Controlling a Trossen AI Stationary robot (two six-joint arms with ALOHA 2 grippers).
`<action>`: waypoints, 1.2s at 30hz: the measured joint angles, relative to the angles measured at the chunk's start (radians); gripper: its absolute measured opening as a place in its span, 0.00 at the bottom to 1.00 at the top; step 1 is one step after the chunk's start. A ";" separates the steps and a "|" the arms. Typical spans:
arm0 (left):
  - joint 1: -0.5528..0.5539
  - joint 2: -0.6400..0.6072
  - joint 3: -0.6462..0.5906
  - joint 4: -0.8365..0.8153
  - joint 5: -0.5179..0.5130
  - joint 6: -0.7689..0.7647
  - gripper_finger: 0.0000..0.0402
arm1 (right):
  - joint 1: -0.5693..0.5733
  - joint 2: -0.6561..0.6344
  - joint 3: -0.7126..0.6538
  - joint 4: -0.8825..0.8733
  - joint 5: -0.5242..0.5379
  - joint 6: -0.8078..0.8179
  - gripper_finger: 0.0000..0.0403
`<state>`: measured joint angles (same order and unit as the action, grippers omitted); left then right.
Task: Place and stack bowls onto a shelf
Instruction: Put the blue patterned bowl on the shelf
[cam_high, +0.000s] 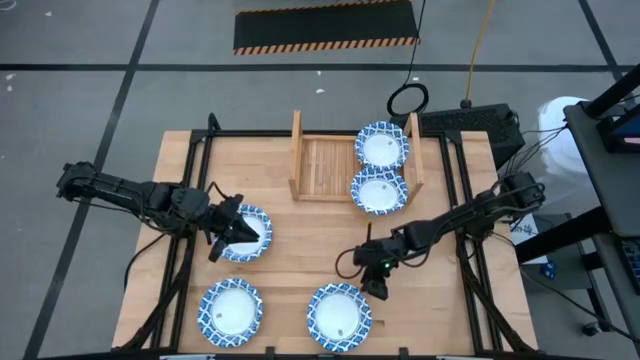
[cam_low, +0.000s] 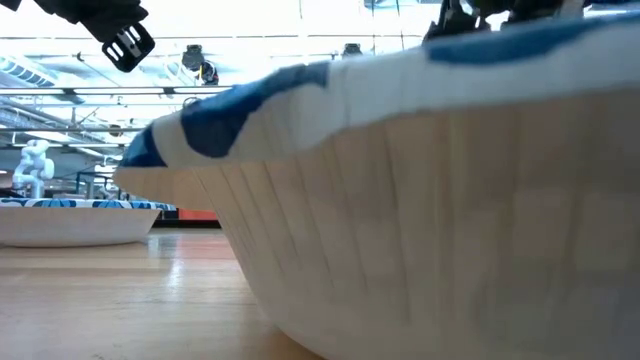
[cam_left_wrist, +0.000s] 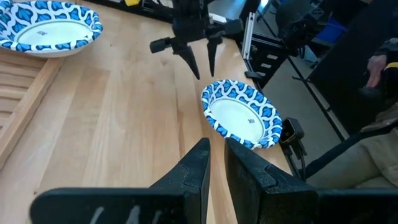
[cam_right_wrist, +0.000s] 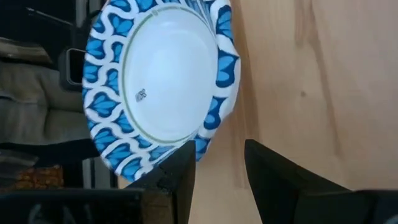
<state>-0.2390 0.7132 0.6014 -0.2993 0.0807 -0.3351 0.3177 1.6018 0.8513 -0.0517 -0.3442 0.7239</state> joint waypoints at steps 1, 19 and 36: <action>0.000 0.000 0.000 -0.001 0.000 0.000 0.13 | 0.005 0.010 0.000 0.016 0.003 0.007 0.32; -0.033 0.000 0.000 -0.019 0.000 -0.006 0.13 | 0.070 0.153 0.000 0.241 0.003 0.129 0.32; -0.033 0.000 0.000 -0.019 0.000 -0.008 0.13 | 0.068 0.151 0.000 0.359 0.031 0.127 0.14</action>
<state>-0.2718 0.7132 0.6014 -0.3187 0.0803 -0.3428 0.3855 1.7531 0.8516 0.3075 -0.3127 0.8505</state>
